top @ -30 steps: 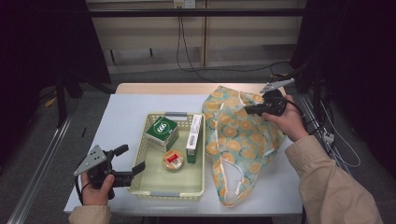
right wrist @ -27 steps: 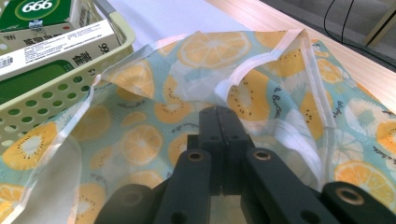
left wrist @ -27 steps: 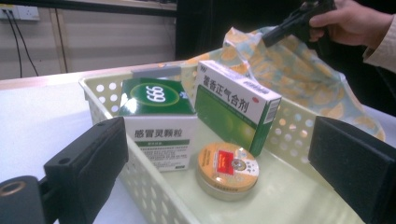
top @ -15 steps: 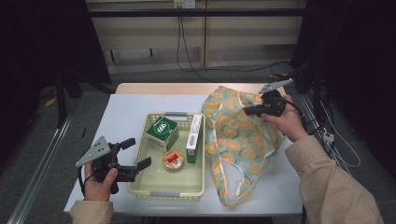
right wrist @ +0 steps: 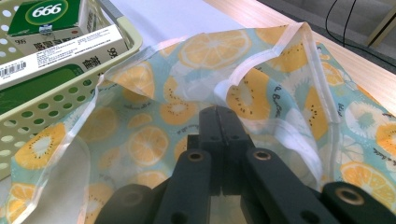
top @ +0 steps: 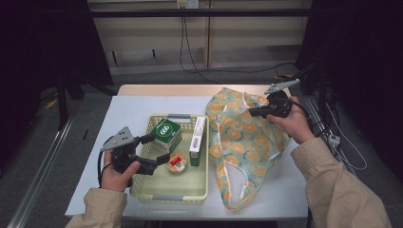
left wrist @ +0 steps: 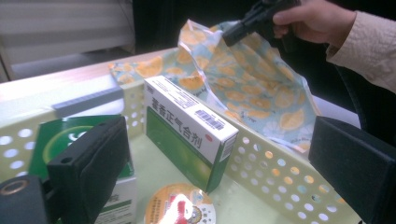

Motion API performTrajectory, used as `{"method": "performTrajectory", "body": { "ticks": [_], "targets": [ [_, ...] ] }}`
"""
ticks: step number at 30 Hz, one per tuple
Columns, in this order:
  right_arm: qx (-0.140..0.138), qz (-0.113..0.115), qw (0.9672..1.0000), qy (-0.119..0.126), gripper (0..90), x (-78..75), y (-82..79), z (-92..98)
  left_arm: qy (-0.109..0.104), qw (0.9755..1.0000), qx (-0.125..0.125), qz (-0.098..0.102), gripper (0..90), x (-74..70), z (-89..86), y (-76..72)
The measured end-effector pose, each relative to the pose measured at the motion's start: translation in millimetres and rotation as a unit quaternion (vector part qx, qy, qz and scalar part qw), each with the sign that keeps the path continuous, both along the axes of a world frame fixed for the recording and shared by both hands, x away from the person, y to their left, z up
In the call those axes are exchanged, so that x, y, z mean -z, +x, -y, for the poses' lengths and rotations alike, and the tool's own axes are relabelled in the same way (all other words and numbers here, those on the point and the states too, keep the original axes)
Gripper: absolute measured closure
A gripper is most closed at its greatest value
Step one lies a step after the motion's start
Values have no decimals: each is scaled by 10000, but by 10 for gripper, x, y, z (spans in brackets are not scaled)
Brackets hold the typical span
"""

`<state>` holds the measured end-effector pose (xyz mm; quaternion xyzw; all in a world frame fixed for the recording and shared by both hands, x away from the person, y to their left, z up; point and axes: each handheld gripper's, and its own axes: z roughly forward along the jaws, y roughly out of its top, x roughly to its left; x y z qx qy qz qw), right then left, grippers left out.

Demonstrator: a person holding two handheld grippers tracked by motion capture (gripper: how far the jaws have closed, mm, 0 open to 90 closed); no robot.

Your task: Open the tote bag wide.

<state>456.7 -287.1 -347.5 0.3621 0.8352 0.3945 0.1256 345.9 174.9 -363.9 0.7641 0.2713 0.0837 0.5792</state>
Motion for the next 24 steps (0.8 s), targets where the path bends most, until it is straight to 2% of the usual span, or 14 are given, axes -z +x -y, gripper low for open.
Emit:
{"method": "performTrajectory", "body": {
  "ticks": [1,5,11,14,20,24],
  "targets": [
    [-2,2,10000,9,900,-1,0,-2,-12,10000,64,-26,53,11,20,14],
    [-5,-5,10000,-2,900,-4,1,-5,134,9998,63,-147,55,47,103,52],
    [19,-39,10000,58,900,-9,4,25,319,9990,213,-233,60,102,192,102],
    [30,-42,10000,61,900,-5,4,40,427,9983,281,-294,64,129,237,126],
    [0,-45,10000,51,900,-8,-5,21,614,9970,380,-292,64,164,366,158],
    [-32,-51,10000,30,900,-1,-9,-8,824,9950,446,-355,64,232,456,178]
  ]
}}
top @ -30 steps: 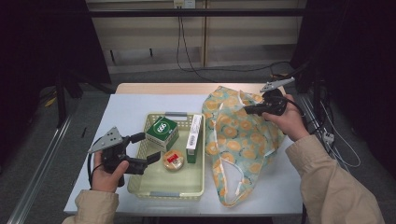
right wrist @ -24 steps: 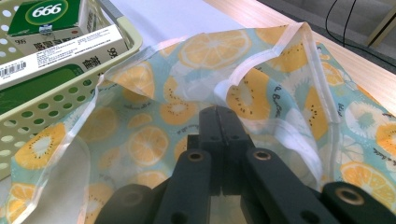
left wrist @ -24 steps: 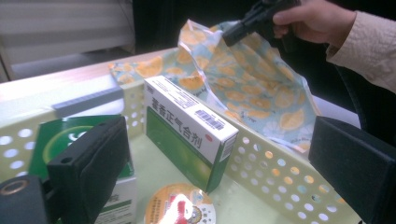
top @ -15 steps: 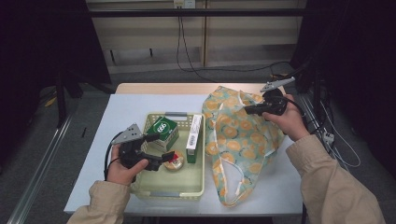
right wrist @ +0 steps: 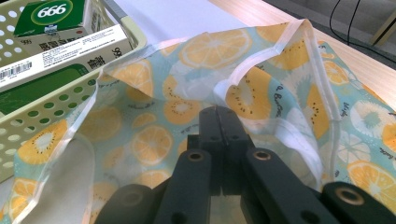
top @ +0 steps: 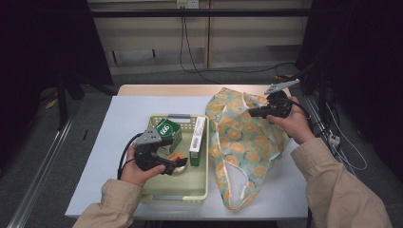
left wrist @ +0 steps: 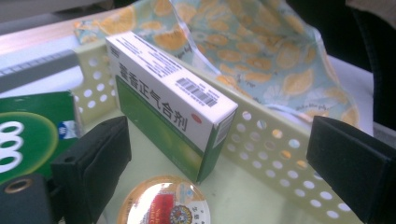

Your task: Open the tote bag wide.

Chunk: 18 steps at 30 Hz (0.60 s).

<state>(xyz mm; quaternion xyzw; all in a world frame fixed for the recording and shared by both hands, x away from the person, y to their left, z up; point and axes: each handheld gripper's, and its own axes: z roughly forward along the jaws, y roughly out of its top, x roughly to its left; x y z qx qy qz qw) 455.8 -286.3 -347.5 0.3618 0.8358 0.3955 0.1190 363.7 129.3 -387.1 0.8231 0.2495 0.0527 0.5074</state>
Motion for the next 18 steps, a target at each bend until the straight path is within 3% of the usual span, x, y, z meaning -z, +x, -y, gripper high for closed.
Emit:
{"method": "performTrajectory", "body": {
  "ticks": [2,7,11,18],
  "targets": [
    [-25,-4,10000,-6,900,0,-1,-12,119,9999,19,59,65,37,28,9],
    [5,6,10000,-18,900,2,7,-17,323,9993,-45,-170,66,166,81,55],
    [0,4,10000,-7,900,2,7,-8,604,9980,-89,-173,63,242,98,73],
    [-15,15,10000,15,900,-5,-4,-4,801,9966,-97,-188,67,260,110,77]
  ]
}}
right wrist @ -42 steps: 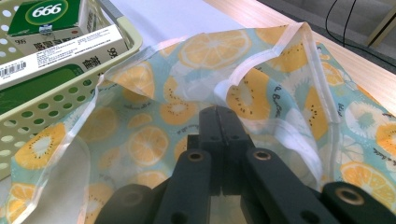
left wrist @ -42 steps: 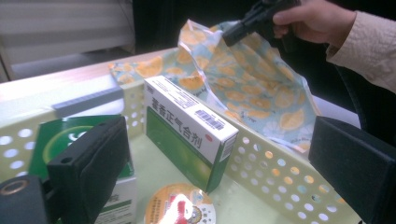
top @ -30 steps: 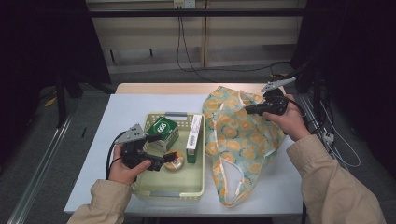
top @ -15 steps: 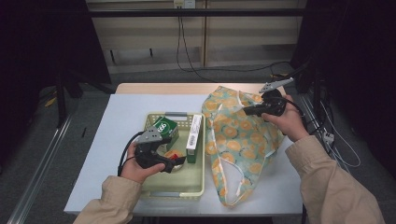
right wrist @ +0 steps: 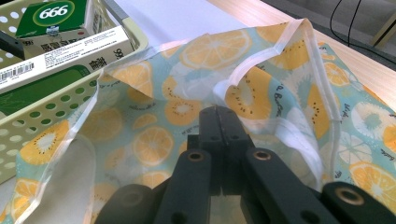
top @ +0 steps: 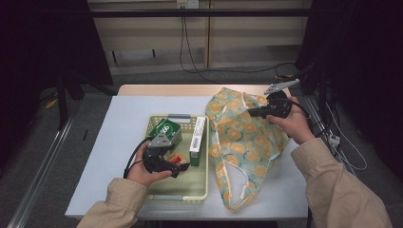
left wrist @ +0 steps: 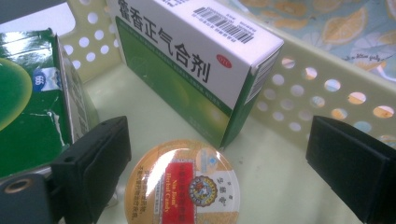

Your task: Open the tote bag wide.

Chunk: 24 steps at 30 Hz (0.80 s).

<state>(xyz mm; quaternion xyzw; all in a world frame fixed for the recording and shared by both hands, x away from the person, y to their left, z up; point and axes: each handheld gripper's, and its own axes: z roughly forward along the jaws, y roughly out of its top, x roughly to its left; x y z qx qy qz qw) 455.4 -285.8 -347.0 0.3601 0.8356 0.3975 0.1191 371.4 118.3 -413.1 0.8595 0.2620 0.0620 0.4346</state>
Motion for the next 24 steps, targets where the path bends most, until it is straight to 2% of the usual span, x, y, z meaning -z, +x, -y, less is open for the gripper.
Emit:
{"method": "performTrajectory", "body": {
  "ticks": [7,8,9,15,16,18,20,24],
  "targets": [
    [-34,-22,10000,-8,900,12,-8,-21,183,9998,41,-83,69,60,45,21],
    [-41,-27,10000,-10,900,12,-9,-26,233,9997,50,-93,69,72,57,25],
    [-50,-28,10000,-11,900,12,-10,-31,376,9993,-12,-73,69,85,77,28],
    [-122,-31,9999,-10,900,20,-16,-51,509,9985,66,-194,91,152,115,90],
    [-131,-49,9999,-5,900,23,-19,-54,599,9981,0,-144,97,151,125,89],
    [-149,-60,9999,5,900,28,-22,-56,611,9980,80,-170,108,174,142,101],
    [-157,-66,9999,8,900,32,-21,-54,684,9975,158,-84,116,188,146,114],
    [-172,-75,9998,13,900,34,-20,-46,646,9975,269,-6,132,202,161,127]
  ]
}}
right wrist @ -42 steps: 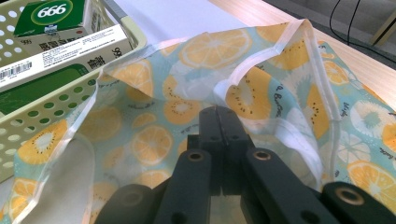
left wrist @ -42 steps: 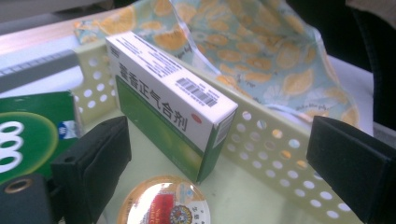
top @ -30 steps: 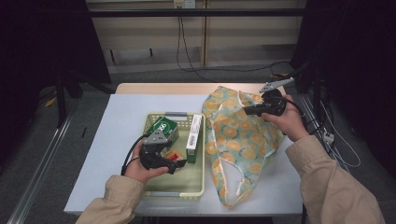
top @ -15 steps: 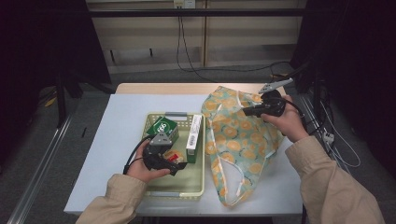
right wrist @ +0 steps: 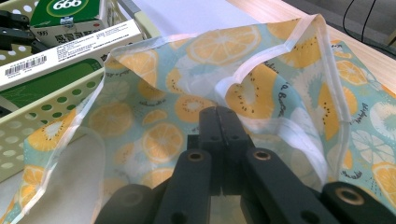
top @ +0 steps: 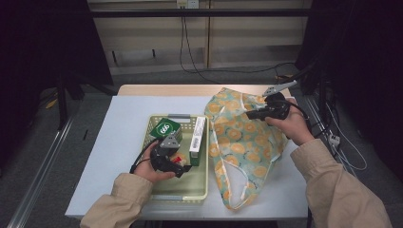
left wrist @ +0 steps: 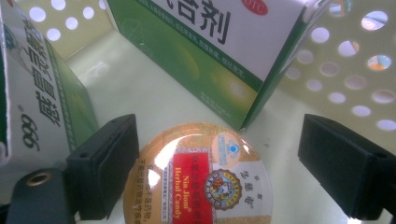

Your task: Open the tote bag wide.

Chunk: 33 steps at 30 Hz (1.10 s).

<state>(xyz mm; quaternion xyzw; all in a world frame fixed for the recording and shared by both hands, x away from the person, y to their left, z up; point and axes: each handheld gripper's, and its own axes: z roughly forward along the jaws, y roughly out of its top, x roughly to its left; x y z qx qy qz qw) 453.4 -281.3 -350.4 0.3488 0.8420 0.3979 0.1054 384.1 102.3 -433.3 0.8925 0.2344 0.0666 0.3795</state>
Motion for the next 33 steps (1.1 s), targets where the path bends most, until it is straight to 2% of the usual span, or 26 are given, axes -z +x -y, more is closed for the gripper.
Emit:
{"method": "performTrajectory", "body": {
  "ticks": [2,4,5,6,8,11,12,13,15,16,17,18,19,20,21,22,25,26,28,30,31,33],
  "targets": [
    [-12,-3,10000,7,900,2,0,4,20,9999,78,74,133,8,1,5],
    [-22,-3,10000,3,900,3,-1,3,64,9999,124,49,155,28,4,8],
    [-27,-3,10000,5,900,6,-2,2,141,9998,153,15,155,44,5,9],
    [-34,-1,10000,7,900,8,-2,1,341,9993,146,31,158,54,7,5],
    [-43,-8,10000,3,900,15,-2,-2,292,9994,189,-78,148,81,17,7],
    [-39,-12,10000,14,900,24,-2,-5,282,9994,179,-92,144,78,14,8],
    [-40,-3,10000,10,900,26,-2,-6,372,9992,100,-60,143,68,16,1],
    [-46,-6,10000,13,900,29,-3,-6,305,9995,53,-107,144,72,19,-3],
    [-53,-3,10000,18,900,32,-4,-5,405,9990,7,-170,141,75,15,-4],
    [-53,-8,10000,21,900,33,-6,-4,363,9989,56,-275,135,88,12,2],
    [-50,-11,10000,19,900,33,-7,-2,346,9988,-9,-345,126,102,22,-2],
    [-43,-6,10000,22,900,33,-9,1,467,9979,34,-438,118,109,20,4],
    [-47,-11,10000,18,900,34,-10,4,468,9976,-25,-518,112,129,32,-3],
    [-42,-12,10000,14,900,34,-13,5,557,9972,58,-486,101,132,28,2],
    [-36,-8,10000,13,900,35,-15,7,669,9970,-34,-397,103,119,35,-10],
    [-25,-3,10000,17,900,35,-17,9,499,9974,-93,-509,123,122,36,-9],
    [-24,5,10000,10,900,36,-20,10,577,9967,-134,-551,209,88,10,3],
    [-25,7,10000,12,900,35,-21,9,521,9969,-183,-568,210,93,25,-10],
    [-39,9,10000,9,900,37,-20,1,491,9970,-122,-592,210,91,40,-21],
    [-44,14,10000,23,900,43,-17,-8,491,9974,41,-530,210,86,45,-24],
    [-49,13,10000,17,900,47,-16,-15,422,9979,29,-484,208,86,47,-27],
    [-60,-6,10000,11,900,52,-15,-28,417,9985,86,-339,155,62,36,-19]
  ]
}}
